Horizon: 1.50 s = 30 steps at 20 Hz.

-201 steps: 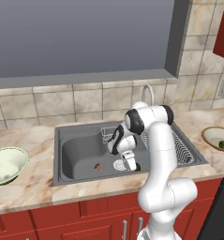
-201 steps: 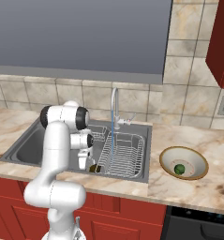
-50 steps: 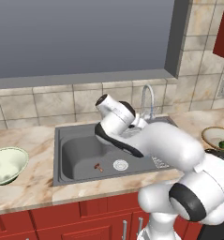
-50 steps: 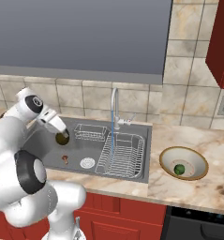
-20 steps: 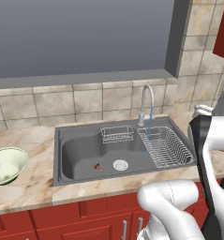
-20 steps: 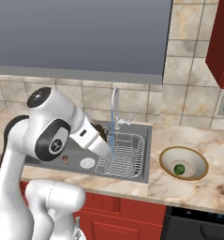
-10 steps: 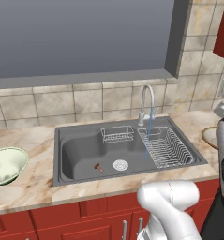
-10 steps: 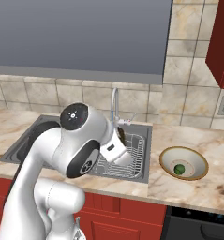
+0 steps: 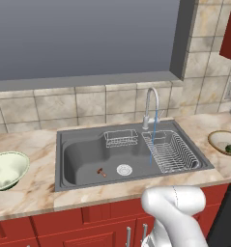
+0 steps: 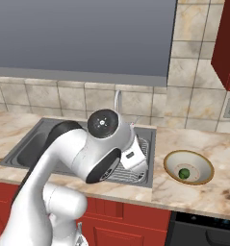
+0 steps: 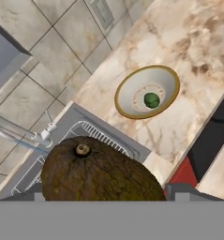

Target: Pick the avocados from the sink and place them in one bowl. Place the mushroom in the other bowl. Then turn off the sink faucet.

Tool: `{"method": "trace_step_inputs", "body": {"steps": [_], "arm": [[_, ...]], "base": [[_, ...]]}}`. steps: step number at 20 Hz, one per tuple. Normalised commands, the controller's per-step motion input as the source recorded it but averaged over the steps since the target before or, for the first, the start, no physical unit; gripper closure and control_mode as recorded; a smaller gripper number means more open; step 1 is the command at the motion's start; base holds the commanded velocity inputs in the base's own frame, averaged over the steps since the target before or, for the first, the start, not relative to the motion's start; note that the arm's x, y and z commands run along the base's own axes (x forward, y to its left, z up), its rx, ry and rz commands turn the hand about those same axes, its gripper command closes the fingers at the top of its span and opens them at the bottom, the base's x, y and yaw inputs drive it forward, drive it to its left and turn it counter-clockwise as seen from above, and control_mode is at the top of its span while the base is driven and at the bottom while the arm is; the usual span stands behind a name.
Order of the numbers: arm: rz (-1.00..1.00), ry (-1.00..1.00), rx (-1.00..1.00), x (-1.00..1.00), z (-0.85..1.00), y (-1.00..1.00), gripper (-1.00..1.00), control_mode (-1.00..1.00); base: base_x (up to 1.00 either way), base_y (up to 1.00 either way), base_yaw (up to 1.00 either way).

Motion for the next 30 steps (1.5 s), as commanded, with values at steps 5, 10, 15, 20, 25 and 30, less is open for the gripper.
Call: {"method": "trace_step_inputs", "body": {"steps": [5, 10, 15, 20, 25, 30], "arm": [[-0.01, 0.05, 0.02, 0.16, 0.00, -0.29, 1.00, -1.00], [0.00, 0.05, 0.00, 0.30, -0.01, -0.34, 1.00, -1.00], [0.00, 0.00, 0.00, 0.39, -0.22, -0.29, 1.00, -1.00], [0.00, 0.00, 0.00, 0.25, -0.34, -0.33, 1.00, -1.00], [0.00, 0.00, 0.00, 0.26, -0.36, -0.30, 1.00, -1.00], [0.00, 0.01, 0.00, 0.34, -0.33, -0.25, 1.00, -1.00]], "base": [[0.00, 0.00, 0.00], [0.00, 0.00, 0.00], [0.00, 0.00, 0.00], [0.00, 0.00, 0.00], [0.00, 0.00, 0.00], [0.00, 0.00, 0.00]]}}
